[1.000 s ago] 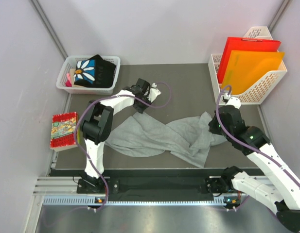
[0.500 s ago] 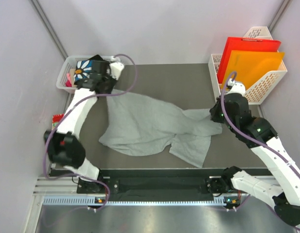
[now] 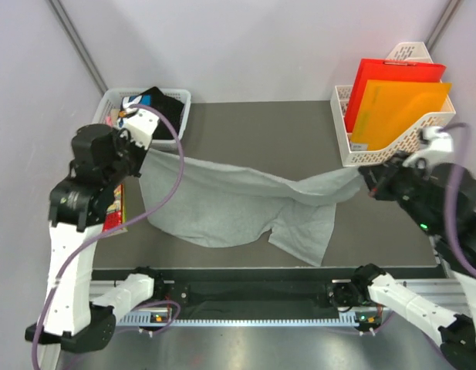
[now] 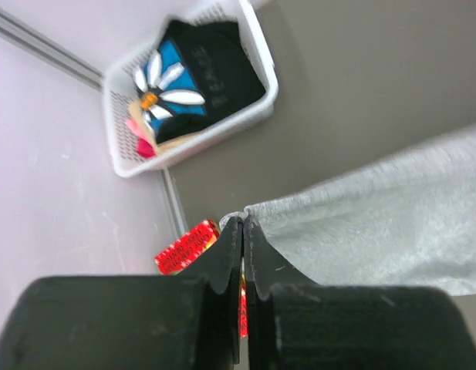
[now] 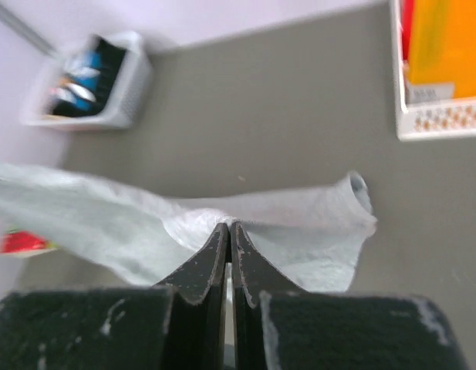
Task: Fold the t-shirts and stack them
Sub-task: Flatten out the tshirt
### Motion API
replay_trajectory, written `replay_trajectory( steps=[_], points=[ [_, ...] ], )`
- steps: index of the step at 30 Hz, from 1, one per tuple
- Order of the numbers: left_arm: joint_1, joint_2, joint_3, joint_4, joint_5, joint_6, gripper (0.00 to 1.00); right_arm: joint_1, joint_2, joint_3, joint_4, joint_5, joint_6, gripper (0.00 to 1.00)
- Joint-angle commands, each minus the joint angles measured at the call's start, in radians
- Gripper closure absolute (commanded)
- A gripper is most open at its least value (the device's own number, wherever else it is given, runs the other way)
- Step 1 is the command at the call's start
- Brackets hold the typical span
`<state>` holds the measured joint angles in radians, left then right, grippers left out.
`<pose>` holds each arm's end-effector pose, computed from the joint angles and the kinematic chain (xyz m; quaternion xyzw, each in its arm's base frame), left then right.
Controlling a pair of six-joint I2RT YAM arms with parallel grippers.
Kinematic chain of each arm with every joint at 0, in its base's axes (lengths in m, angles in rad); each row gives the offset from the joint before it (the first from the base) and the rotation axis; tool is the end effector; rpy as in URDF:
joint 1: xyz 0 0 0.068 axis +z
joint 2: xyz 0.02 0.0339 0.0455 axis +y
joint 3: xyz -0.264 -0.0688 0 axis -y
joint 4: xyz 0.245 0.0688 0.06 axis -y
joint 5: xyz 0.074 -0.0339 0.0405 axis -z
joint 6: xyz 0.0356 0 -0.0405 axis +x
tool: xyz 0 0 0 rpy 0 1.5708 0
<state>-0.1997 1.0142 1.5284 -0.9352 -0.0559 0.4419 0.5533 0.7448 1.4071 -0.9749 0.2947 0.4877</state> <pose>0.1614 -0.0306 0.4656 0.2501 0.8009 0.0889 0.5367 0.0778 0.0359 0.4572 0.0601 0.8022 0.1865 0.5640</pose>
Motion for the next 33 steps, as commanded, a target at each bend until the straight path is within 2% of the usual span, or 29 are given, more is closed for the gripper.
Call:
replay_trajectory(
  steps=[1, 3, 4, 6, 8, 11, 13, 14, 16, 17, 19, 21, 24, 26, 33],
  points=[
    [0.003, -0.080, 0.241, -0.089, 0.021, -0.058, 1.00, -0.019, -0.064, 0.295, -0.050, -0.121, -0.078, 1.00],
    [0.002, -0.095, 0.323, -0.129, 0.050, -0.097, 1.00, -0.052, -0.067, 0.378, -0.073, -0.193, -0.121, 1.00],
    [0.002, -0.103, 0.375, -0.135, 0.051, -0.107, 1.00, -0.111, -0.061, 0.465, -0.093, -0.219, -0.138, 1.00],
    [0.006, -0.118, 0.420, -0.154, 0.076, -0.130, 1.00, -0.170, -0.047, 0.530, -0.136, -0.285, -0.164, 1.00],
    [0.020, -0.132, 0.460, -0.168, 0.086, -0.134, 1.00, -0.180, -0.056, 0.512, -0.127, -0.328, -0.149, 1.00],
    [0.029, -0.152, 0.437, -0.191, 0.111, -0.132, 1.00, -0.193, -0.073, 0.452, -0.113, -0.255, -0.146, 1.00],
    [0.029, -0.175, 0.356, -0.156, 0.088, -0.120, 1.00, -0.193, -0.082, 0.359, -0.073, -0.205, -0.146, 1.00],
    [0.029, -0.201, 0.240, -0.131, 0.079, -0.114, 1.00, -0.193, -0.082, 0.316, -0.056, -0.187, -0.153, 1.00],
    [0.029, -0.226, 0.114, -0.040, 0.064, -0.092, 1.00, -0.193, -0.068, 0.172, 0.019, -0.154, -0.158, 1.00],
    [0.029, -0.236, -0.022, -0.009, 0.029, -0.086, 1.00, -0.193, -0.056, 0.127, 0.047, -0.110, -0.162, 1.00],
    [0.029, -0.232, -0.152, 0.070, -0.001, -0.060, 1.00, -0.193, 0.002, 0.028, 0.135, -0.080, -0.166, 1.00],
    [0.029, -0.184, -0.325, 0.192, -0.030, -0.039, 1.00, -0.193, 0.080, -0.011, 0.217, -0.060, -0.164, 1.00],
    [0.029, -0.065, -0.475, 0.364, -0.080, 0.004, 1.00, -0.202, 0.196, -0.048, 0.309, -0.035, -0.167, 1.00],
    [0.034, 0.057, -0.507, 0.486, -0.111, 0.038, 1.00, -0.219, 0.266, -0.042, 0.353, -0.049, -0.172, 1.00],
    [0.080, 0.486, -0.308, 0.619, -0.173, 0.098, 1.00, -0.263, 0.600, 0.088, 0.433, -0.081, -0.158, 1.00]
  ],
)
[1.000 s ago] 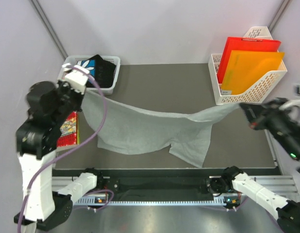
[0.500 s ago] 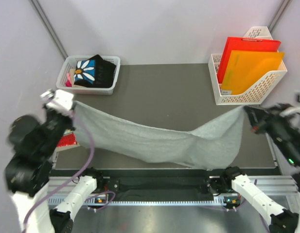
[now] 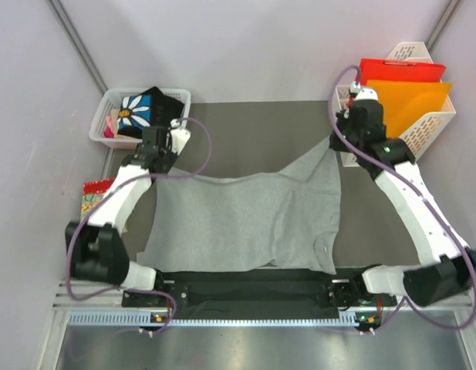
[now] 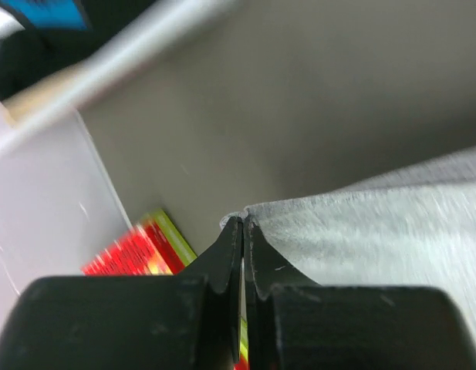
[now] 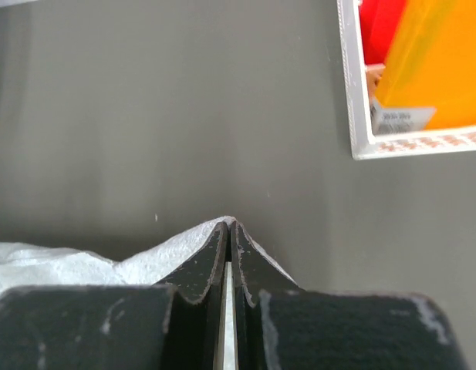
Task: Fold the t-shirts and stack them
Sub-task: Flatten out the tshirt, then fold the flattened tshirt in 1/3 of the way
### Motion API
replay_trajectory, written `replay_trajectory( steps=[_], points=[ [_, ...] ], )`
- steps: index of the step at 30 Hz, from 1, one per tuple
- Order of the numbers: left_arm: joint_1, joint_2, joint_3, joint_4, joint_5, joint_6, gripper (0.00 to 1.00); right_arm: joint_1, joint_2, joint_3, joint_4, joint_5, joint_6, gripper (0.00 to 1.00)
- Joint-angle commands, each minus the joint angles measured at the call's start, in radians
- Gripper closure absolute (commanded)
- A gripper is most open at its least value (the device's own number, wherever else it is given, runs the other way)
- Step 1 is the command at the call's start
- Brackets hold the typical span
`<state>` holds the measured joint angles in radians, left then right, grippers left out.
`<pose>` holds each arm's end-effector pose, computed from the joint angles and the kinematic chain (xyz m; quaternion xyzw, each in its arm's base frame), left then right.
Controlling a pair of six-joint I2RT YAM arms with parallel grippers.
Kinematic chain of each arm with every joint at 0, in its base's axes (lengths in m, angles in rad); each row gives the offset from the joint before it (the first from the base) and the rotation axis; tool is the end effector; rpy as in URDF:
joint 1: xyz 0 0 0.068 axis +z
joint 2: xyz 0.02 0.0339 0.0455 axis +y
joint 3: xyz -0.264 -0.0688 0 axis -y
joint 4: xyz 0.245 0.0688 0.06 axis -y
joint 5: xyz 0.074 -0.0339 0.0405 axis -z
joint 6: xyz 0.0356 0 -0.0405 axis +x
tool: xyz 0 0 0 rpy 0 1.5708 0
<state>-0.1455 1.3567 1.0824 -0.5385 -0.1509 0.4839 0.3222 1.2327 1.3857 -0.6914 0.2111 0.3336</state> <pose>0.2888 -0.0369 0.2836 0.2602 0.8895 0.1312 0.3519 0.2479 0.0749 0.4034 0.0569 0.8646 0.0713 0.4942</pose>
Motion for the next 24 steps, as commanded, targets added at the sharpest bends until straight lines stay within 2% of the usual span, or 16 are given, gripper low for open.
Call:
replay_trajectory(
  steps=[1, 8, 16, 20, 24],
  points=[
    [0.027, 0.178, 0.183, 0.232, -0.087, 0.071, 1.00, -0.035, 0.146, 0.151, 0.151, 0.005, -0.002, 1.00],
    [0.073, 0.393, 0.315, 0.262, -0.098, 0.088, 1.00, -0.066, 0.414, 0.378, 0.090, -0.007, -0.011, 1.00],
    [0.109, 0.484, 0.421, 0.261, -0.121, 0.119, 1.00, -0.078, 0.645, 0.644, -0.003, -0.006, -0.030, 1.00],
    [0.110, 0.431, 0.364, 0.261, -0.101, 0.122, 1.00, -0.074, 0.567, 0.540, 0.024, -0.036, 0.002, 1.00],
    [0.110, 0.322, 0.242, 0.252, -0.059, 0.122, 1.00, -0.052, 0.433, 0.312, 0.069, -0.036, 0.021, 1.00]
  ],
)
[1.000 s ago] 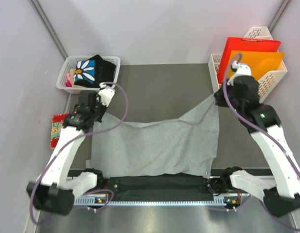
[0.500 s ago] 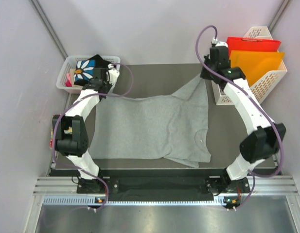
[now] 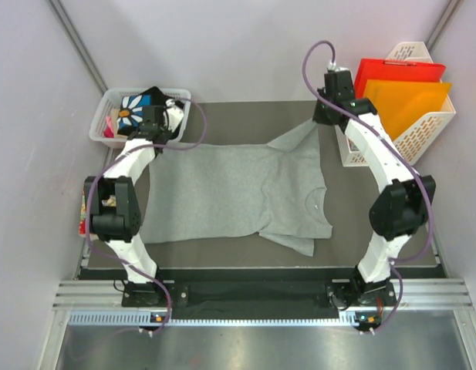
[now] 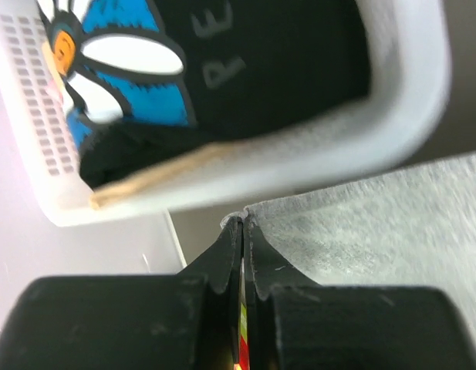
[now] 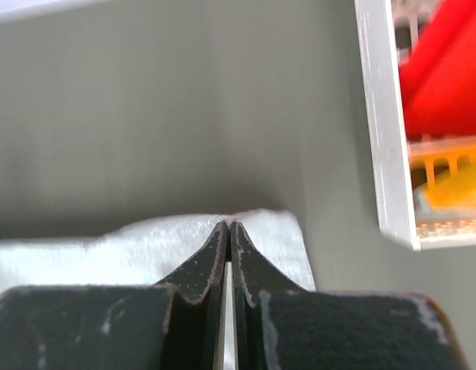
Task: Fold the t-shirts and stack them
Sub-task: Fold the flattened tshirt in 1/3 of the way
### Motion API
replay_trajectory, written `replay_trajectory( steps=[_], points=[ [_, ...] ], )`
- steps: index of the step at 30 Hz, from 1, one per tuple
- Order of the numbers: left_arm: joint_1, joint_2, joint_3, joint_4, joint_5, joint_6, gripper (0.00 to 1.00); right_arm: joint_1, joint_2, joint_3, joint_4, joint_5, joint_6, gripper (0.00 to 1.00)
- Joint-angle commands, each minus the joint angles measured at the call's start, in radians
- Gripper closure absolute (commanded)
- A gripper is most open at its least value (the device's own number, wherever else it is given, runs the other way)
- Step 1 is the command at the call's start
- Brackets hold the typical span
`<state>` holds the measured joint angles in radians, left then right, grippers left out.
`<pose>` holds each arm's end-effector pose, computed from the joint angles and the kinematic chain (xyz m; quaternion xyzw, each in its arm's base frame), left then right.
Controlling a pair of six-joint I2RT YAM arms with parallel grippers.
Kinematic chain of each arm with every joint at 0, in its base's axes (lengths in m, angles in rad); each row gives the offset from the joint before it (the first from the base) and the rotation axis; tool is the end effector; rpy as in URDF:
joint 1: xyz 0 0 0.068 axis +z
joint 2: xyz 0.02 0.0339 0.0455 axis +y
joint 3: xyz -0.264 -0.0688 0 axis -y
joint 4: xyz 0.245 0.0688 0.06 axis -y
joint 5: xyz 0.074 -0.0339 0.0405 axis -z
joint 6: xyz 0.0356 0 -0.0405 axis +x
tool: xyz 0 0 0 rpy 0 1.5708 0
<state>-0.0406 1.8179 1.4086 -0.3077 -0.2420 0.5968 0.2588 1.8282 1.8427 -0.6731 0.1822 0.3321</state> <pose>0.4151 -0.0083 0.2557 0.2357 0.8738 0.2185 0.3651 0.4053 0.1006 0.3656 0.0728 0.8920 0.0496 0.4434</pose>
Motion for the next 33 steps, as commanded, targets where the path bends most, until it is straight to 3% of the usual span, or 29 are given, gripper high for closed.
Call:
replay_trajectory(
  steps=[1, 8, 13, 20, 25, 26, 28, 29, 32, 33],
  points=[
    [0.005, -0.185, -0.106, 0.015, 0.039, 0.009, 1.00, 0.017, -0.193, -0.184, 0.056, -0.006, 0.031, 1.00],
    [0.005, -0.390, -0.319, -0.025, 0.090, 0.006, 1.00, 0.108, -0.478, -0.503, 0.067, -0.013, 0.087, 1.00],
    [0.005, -0.511, -0.494, -0.022, 0.116, 0.003, 1.00, 0.161, -0.599, -0.606, 0.053, -0.003, 0.116, 1.00],
    [0.005, -0.557, -0.733, 0.025, 0.129, -0.025, 1.00, 0.174, -0.626, -0.808, 0.083, 0.016, 0.134, 1.00],
    [0.007, -0.528, -0.803, 0.087, 0.096, -0.012, 1.00, 0.183, -0.618, -0.905, 0.092, 0.045, 0.154, 1.00],
    [0.007, -0.525, -0.804, 0.099, 0.080, 0.000, 1.00, 0.184, -0.616, -0.913, 0.092, 0.054, 0.153, 0.98],
    [0.010, -0.509, -0.786, 0.110, 0.072, 0.006, 1.00, 0.186, -0.616, -0.906, 0.076, 0.075, 0.147, 0.71],
    [0.011, -0.502, -0.777, 0.108, 0.070, 0.011, 1.00, 0.186, -0.616, -0.883, 0.063, 0.086, 0.143, 0.62],
    [0.013, -0.476, -0.735, 0.101, 0.063, 0.012, 1.00, 0.195, -0.624, -0.820, 0.017, 0.115, 0.128, 0.51],
    [0.013, -0.473, -0.720, 0.085, 0.064, 0.012, 0.82, 0.197, -0.627, -0.801, 0.001, 0.137, 0.124, 0.49]
  ],
)
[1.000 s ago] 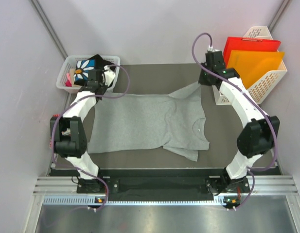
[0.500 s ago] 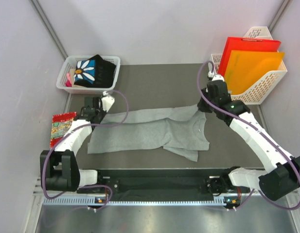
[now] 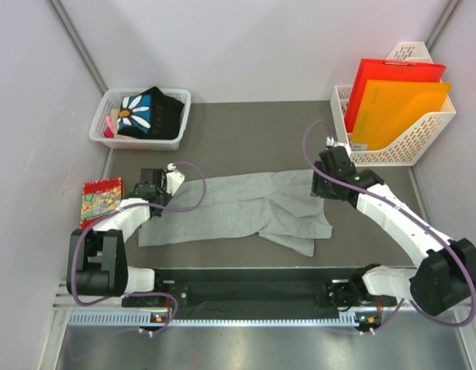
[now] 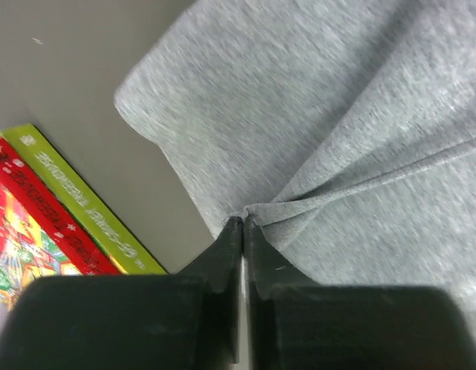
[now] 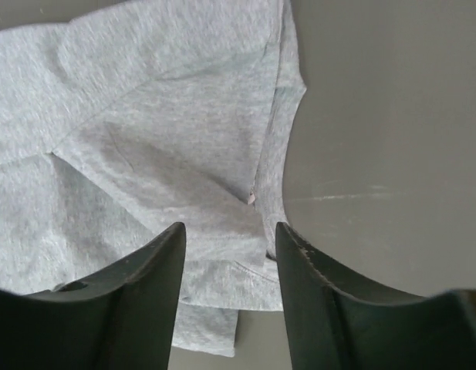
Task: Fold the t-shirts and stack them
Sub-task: Fold the flattened tshirt in 1/3 of the way
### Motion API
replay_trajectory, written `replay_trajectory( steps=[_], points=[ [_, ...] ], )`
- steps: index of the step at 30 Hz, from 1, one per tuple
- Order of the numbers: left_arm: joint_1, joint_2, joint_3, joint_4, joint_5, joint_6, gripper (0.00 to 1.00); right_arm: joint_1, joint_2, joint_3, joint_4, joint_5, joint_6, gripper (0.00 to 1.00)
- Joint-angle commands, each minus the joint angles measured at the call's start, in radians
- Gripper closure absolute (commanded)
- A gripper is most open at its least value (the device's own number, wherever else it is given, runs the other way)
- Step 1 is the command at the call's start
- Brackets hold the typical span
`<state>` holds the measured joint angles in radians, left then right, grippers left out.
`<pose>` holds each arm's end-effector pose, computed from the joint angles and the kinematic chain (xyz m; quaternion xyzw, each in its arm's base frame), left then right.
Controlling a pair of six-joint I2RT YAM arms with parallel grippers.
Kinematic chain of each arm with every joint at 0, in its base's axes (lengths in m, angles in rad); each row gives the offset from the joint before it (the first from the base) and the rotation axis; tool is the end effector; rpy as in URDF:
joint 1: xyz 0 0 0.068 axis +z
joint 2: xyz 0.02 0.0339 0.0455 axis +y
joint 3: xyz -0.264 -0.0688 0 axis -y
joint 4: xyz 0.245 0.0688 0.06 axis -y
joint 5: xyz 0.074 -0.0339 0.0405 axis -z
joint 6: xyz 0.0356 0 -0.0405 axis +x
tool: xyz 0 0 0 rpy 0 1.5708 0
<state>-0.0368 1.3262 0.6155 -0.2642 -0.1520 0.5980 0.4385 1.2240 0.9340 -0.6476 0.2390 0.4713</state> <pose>0.2422 -0.0035 0.1649 0.2763 0.9125 0.1508 0.2612 0.2267 0.0970 0.2617 0.0526 0.9428 0.0340 0.3275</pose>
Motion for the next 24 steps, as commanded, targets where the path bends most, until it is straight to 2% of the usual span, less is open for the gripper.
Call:
replay_trajectory(
  steps=[1, 2, 3, 6, 11, 16, 20, 24],
  points=[
    [0.009, 0.021, 0.111, 0.010, -0.021, 0.010, 0.68, 0.017, -0.030, 0.142, -0.023, 0.089, -0.019, 0.48],
    [0.009, 0.013, 0.133, -0.013, -0.015, 0.002, 0.52, 0.017, -0.031, 0.160, -0.017, 0.103, -0.034, 0.46],
    [0.009, 0.007, 0.156, -0.032, 0.000, -0.003, 0.40, 0.017, -0.024, 0.176, -0.012, 0.115, -0.042, 0.43],
    [0.009, -0.024, 0.242, -0.086, 0.023, -0.012, 0.20, 0.008, 0.043, 0.232, 0.025, 0.129, -0.068, 0.43],
    [0.009, 0.039, 0.319, -0.079, 0.032, -0.015, 0.20, -0.043, 0.262, 0.261, 0.136, 0.097, -0.068, 0.46],
    [0.009, 0.148, 0.284, -0.014, -0.001, -0.018, 0.27, -0.132, 0.445, 0.270, 0.209, -0.006, -0.028, 0.57],
    [0.012, 0.200, 0.245, 0.014, 0.000, -0.023, 0.34, -0.141, 0.497, 0.269, 0.233, -0.044, -0.019, 0.60],
    [0.014, 0.217, 0.207, 0.052, 0.006, -0.029, 0.35, -0.159, 0.541, 0.272, 0.249, -0.053, -0.019, 0.61]
  ],
)
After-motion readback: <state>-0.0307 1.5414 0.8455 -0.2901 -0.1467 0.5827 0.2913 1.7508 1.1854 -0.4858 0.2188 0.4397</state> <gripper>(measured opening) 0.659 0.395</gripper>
